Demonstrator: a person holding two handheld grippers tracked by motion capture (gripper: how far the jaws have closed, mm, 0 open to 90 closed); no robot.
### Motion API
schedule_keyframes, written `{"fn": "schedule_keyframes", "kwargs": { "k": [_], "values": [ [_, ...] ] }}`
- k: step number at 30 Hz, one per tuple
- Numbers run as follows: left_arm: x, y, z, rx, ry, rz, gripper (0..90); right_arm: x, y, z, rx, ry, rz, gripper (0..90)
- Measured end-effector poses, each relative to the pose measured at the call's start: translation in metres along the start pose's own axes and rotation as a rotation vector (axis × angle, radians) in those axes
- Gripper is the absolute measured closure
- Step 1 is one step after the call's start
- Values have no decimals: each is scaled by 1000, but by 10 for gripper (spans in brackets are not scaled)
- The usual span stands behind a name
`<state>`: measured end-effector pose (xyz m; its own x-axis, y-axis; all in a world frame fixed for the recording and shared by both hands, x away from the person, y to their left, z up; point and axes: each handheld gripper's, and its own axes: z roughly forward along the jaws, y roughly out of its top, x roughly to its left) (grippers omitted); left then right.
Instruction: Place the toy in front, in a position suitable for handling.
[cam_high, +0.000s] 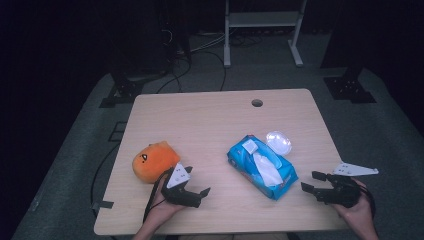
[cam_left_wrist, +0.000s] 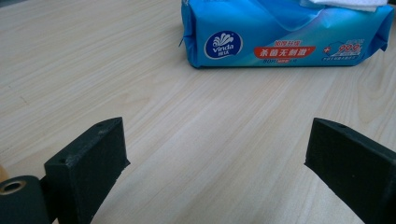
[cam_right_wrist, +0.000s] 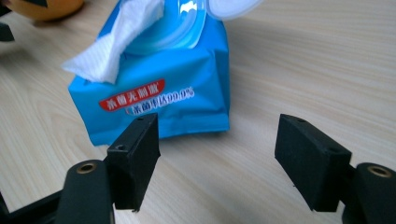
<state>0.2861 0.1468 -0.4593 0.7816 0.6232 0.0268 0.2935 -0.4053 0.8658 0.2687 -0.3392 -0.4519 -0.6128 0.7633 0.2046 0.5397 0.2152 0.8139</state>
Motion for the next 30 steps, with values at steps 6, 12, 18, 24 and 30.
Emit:
{"fn": "schedule_keyframes", "kwargs": {
  "k": [6, 12, 18, 24, 30],
  "values": [
    [-2, 0, 1, 2, -3, 5, 49, 3, 10, 1, -17, 20, -12, 295],
    [-3, 1, 2, 3, 1, 8, 49, 4, 28, 6, -34, 41, -28, 295],
    [-4, 2, 2, 3, -3, 19, 49, 0, 43, 18, -13, 39, -37, 295],
    [-4, 2, 2, 2, -2, 18, 49, -7, 48, 36, 24, 50, -23, 304],
    [-6, 4, 1, -22, 3, 39, 50, -9, 52, 55, 66, 82, 15, 388]
  ]
}}
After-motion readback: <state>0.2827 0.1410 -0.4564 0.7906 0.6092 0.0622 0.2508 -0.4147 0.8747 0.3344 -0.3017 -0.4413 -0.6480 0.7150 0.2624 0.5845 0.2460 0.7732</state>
